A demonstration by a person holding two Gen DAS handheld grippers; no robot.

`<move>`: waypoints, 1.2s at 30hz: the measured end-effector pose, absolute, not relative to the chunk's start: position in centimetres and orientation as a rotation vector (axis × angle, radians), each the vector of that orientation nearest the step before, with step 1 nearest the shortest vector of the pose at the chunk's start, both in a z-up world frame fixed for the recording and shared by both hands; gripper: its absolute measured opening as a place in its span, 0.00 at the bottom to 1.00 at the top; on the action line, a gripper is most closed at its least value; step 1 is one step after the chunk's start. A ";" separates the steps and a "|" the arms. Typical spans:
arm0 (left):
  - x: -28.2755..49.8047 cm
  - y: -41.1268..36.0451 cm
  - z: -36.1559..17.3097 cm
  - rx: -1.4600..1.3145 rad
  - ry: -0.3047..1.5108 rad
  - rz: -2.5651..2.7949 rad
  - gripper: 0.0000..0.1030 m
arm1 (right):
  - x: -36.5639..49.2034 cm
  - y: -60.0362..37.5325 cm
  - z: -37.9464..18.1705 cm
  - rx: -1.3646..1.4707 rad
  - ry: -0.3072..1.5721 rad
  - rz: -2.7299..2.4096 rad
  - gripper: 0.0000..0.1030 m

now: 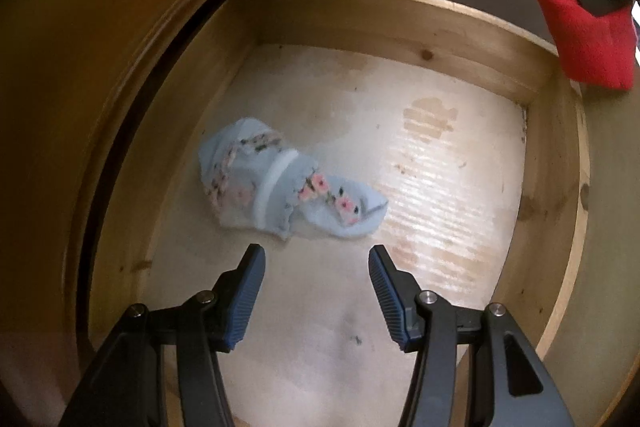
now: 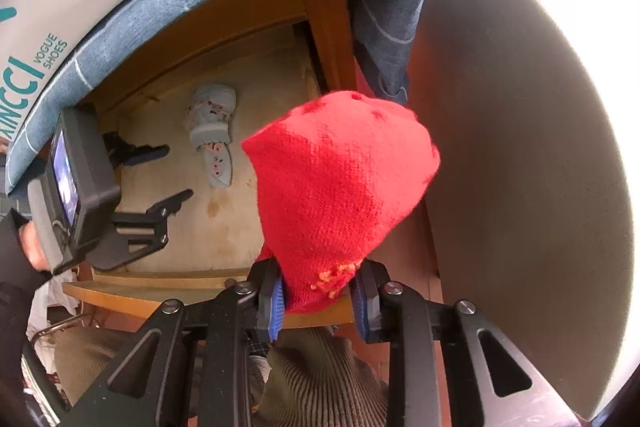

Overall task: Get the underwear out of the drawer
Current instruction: 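Hold the red item raised while the left tool reaches toward the pink floral underwear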

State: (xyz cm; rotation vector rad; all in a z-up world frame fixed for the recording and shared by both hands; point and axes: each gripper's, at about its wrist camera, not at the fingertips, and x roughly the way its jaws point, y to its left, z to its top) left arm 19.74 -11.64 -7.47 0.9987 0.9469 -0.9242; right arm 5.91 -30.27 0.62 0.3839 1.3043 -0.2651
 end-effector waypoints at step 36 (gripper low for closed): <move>24.1 -14.0 -11.0 0.868 1.289 -0.984 0.20 | 6.7 -30.4 0.0 0.390 1.326 -0.264 0.24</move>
